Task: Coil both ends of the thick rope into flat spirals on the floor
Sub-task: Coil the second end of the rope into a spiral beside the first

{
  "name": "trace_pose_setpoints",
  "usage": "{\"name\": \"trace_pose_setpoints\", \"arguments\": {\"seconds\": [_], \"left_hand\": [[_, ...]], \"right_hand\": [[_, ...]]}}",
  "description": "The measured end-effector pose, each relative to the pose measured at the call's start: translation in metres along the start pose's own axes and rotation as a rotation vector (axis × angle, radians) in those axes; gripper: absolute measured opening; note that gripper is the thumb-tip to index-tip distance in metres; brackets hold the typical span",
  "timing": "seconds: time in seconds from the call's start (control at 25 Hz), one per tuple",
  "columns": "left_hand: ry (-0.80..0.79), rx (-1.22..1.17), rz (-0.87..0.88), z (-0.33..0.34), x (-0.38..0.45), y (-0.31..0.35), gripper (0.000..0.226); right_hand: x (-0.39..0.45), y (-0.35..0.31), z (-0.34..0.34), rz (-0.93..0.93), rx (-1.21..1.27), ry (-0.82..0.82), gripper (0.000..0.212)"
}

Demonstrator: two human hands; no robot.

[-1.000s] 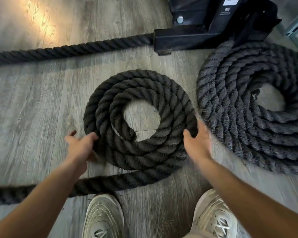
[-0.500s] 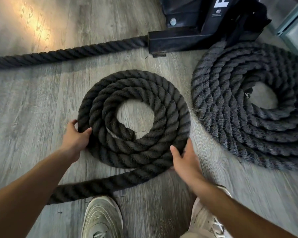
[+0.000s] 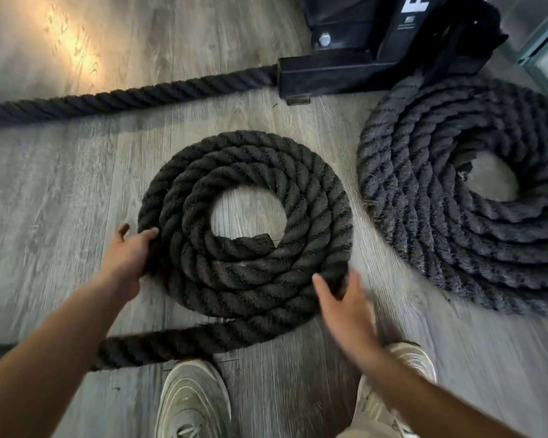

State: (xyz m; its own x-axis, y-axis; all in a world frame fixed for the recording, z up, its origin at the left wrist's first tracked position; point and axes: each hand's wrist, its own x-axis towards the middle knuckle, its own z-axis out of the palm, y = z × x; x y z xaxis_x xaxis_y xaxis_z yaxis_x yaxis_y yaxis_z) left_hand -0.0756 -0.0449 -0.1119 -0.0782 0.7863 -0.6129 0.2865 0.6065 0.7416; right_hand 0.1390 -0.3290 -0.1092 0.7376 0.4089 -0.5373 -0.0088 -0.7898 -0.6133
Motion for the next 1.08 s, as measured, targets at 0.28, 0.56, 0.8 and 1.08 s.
{"name": "trace_pose_setpoints", "arguments": {"seconds": [0.28, 0.56, 0.8, 1.08], "left_hand": [[-0.045, 0.112, 0.065, -0.003, 0.012, 0.003, 0.073], [-0.208, -0.001, -0.187, 0.0, -0.075, -0.055, 0.083], [-0.069, 0.104, -0.174, -0.027, -0.022, -0.018, 0.081], [-0.014, 0.185, 0.052, -0.017, 0.037, 0.012, 0.069]], "right_hand": [[-0.005, 0.002, 0.028, 0.158, 0.159, -0.153, 0.069], [0.111, -0.062, -0.049, -0.081, 0.004, 0.146, 0.024], [0.074, -0.046, -0.024, -0.117, 0.127, 0.047, 0.058], [-0.023, 0.011, 0.036, 0.037, 0.122, -0.185, 0.096]]}}
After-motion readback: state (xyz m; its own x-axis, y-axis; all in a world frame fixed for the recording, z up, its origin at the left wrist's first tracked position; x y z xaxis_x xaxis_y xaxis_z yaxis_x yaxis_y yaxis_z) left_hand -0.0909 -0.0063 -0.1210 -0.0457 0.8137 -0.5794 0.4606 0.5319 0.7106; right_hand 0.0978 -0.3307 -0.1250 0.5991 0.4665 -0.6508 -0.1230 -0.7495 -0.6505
